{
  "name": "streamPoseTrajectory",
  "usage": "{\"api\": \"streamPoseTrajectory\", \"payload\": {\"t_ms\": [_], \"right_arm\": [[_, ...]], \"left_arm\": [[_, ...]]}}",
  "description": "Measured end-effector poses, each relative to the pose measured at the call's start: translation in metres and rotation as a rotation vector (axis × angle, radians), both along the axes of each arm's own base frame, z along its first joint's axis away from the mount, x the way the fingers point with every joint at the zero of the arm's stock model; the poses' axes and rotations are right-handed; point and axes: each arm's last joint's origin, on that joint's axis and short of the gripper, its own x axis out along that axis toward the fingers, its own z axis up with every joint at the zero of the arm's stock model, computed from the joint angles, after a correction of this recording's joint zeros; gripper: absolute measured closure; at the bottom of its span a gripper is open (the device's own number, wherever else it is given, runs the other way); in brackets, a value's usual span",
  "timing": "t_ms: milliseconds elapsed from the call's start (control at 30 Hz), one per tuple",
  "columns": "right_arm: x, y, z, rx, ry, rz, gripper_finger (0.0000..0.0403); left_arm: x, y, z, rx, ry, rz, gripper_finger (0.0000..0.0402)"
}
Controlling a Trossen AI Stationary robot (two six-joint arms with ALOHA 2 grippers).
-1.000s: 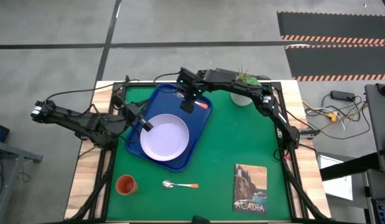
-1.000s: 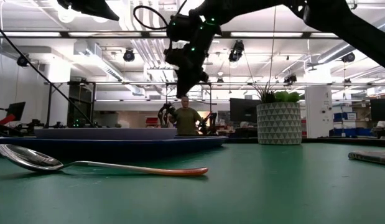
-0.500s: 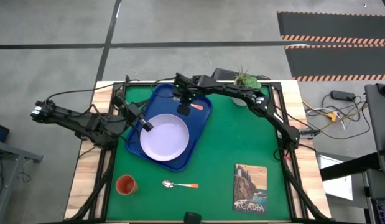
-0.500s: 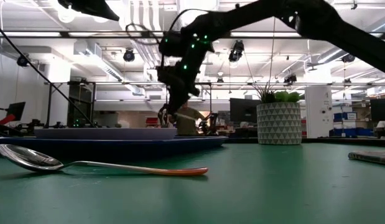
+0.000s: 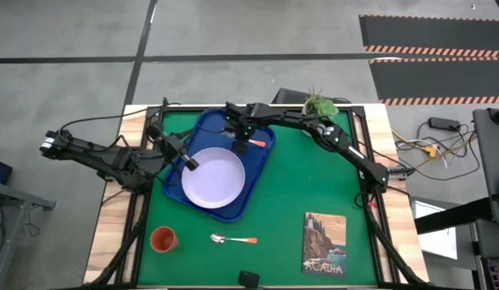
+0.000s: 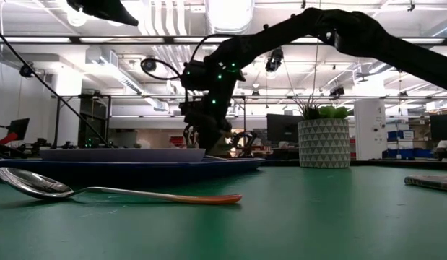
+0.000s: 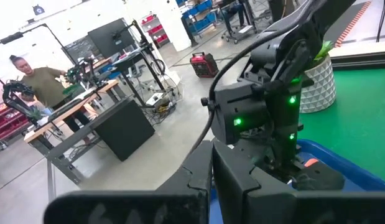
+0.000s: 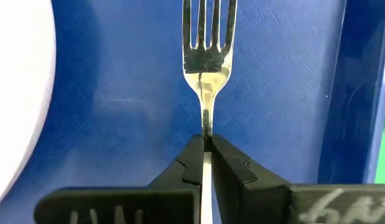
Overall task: Pick and place plate/cup/fork/spoon on tray
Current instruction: Put the orange fork on the blue tray on the right of the white plate
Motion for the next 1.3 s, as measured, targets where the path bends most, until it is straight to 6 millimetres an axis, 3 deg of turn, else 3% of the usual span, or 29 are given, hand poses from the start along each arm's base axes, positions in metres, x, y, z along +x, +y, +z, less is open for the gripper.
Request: {"api": "streamPoseTrajectory", "payload": {"t_ms": [733,1300], "right_arm": [[0.007,-0.005,-0.016,-0.01,-0.022,0.0,0.0394],[0.01,-0.008,-0.016,-0.02,-0.071,-0.029,0.0394]], "left_arm": [[0.0,0.0,-0.001,0.0,0.001,0.0,0.0402],[0.0,0.0,-0.001,0.0,0.002,0.0,0.0402]]}}
